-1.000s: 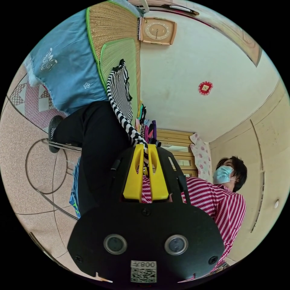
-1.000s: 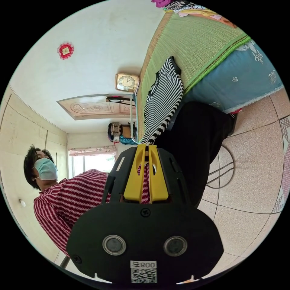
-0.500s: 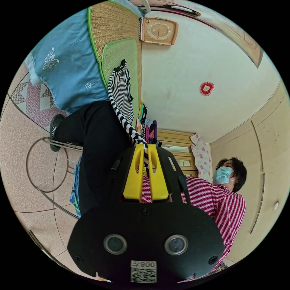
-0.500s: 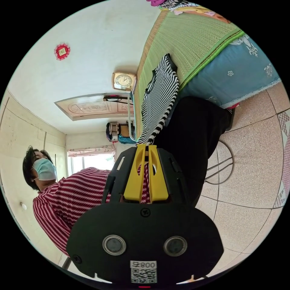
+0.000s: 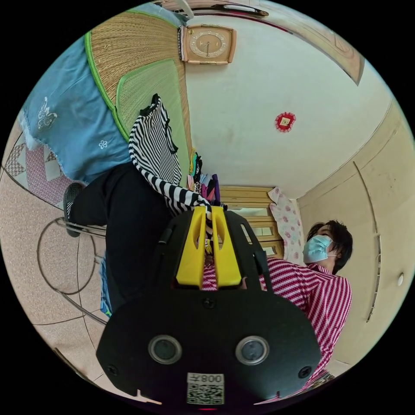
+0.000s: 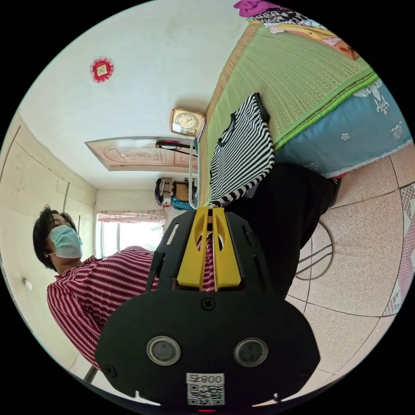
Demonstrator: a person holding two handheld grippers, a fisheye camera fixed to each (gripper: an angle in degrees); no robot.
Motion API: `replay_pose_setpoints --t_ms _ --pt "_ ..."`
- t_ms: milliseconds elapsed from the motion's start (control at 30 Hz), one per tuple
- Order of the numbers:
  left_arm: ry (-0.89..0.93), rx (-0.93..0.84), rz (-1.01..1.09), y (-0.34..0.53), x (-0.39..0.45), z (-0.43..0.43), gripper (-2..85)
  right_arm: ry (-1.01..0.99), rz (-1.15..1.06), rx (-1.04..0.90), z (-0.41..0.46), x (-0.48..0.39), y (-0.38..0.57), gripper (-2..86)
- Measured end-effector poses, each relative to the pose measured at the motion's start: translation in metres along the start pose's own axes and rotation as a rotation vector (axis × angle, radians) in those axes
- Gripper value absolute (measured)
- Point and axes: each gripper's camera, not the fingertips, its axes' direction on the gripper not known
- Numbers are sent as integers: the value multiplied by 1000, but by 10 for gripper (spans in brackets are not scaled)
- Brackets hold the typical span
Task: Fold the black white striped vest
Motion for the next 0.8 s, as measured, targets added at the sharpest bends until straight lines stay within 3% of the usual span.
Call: replay_pose_setpoints --t_ms 800 --pt "1 35 82 -132 67 61 21 36 -113 31 32 70 -44 13"
